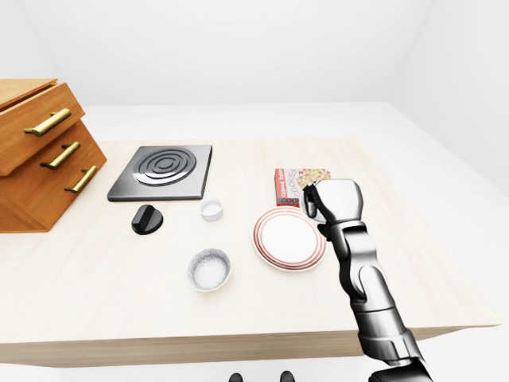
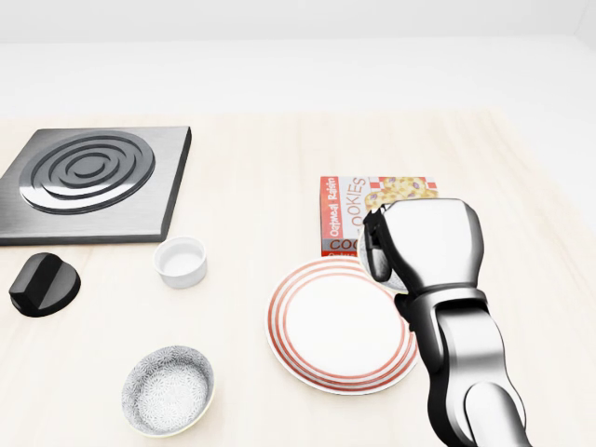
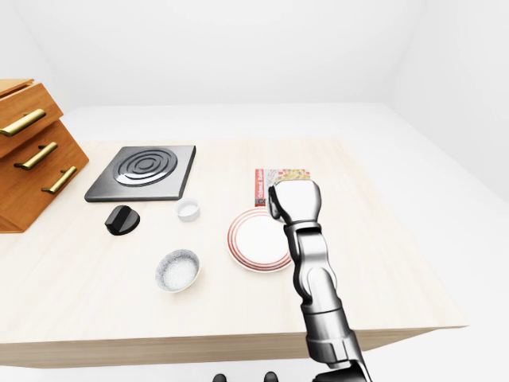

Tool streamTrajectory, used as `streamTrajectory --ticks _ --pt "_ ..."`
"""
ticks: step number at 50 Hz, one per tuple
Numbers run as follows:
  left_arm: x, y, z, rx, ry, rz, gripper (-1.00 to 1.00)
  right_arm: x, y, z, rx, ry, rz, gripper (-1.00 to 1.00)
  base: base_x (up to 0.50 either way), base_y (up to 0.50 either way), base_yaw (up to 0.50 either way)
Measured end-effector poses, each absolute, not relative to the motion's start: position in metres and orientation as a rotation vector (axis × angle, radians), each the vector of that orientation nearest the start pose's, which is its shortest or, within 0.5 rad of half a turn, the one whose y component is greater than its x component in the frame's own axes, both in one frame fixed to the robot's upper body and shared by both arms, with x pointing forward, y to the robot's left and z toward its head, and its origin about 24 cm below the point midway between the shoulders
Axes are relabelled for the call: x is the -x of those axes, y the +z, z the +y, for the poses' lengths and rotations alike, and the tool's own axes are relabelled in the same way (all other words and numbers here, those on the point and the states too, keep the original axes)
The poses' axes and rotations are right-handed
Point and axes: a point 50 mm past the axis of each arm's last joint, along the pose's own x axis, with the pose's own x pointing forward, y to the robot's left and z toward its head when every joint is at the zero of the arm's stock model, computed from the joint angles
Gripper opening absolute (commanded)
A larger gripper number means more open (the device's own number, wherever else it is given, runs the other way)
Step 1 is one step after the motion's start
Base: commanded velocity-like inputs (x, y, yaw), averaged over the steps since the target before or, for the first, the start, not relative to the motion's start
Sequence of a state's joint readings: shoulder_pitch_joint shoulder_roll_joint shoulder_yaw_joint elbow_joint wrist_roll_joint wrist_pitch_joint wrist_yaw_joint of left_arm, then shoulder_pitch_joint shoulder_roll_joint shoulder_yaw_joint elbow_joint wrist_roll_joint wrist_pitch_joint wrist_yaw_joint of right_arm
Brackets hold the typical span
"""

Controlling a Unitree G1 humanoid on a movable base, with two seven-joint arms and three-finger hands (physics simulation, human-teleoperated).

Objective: Pick the akita bowl next to the plate and place it on the plate.

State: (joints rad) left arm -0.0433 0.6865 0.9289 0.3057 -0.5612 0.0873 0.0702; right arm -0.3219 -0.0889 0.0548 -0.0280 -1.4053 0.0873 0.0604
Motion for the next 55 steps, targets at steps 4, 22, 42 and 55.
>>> streamTrajectory --ticks 4,22,42,55 --pt "-0.151 0.153 0.461 0.096 0.966 -0.264 1.00 -0.306 0.129 -0.133 1.478 -0.139 -0.264 -1.00 0.00 0.00 0.00" --pt "-0.151 0.153 0.461 0.094 0.966 -0.264 1.00 -0.310 0.125 -0.122 1.472 -0.111 -0.275 -1.00 0.00 0.00 0.00" --pt "-0.152 0.149 0.461 0.101 0.966 -0.246 1.00 -0.315 0.127 -0.112 1.475 -0.086 -0.296 -1.00 0.00 0.00 0.00" --pt "-0.152 0.150 0.461 0.100 0.967 -0.247 1.00 -0.317 0.124 -0.103 1.471 -0.061 -0.308 -1.00 0.00 0.00 0.00"
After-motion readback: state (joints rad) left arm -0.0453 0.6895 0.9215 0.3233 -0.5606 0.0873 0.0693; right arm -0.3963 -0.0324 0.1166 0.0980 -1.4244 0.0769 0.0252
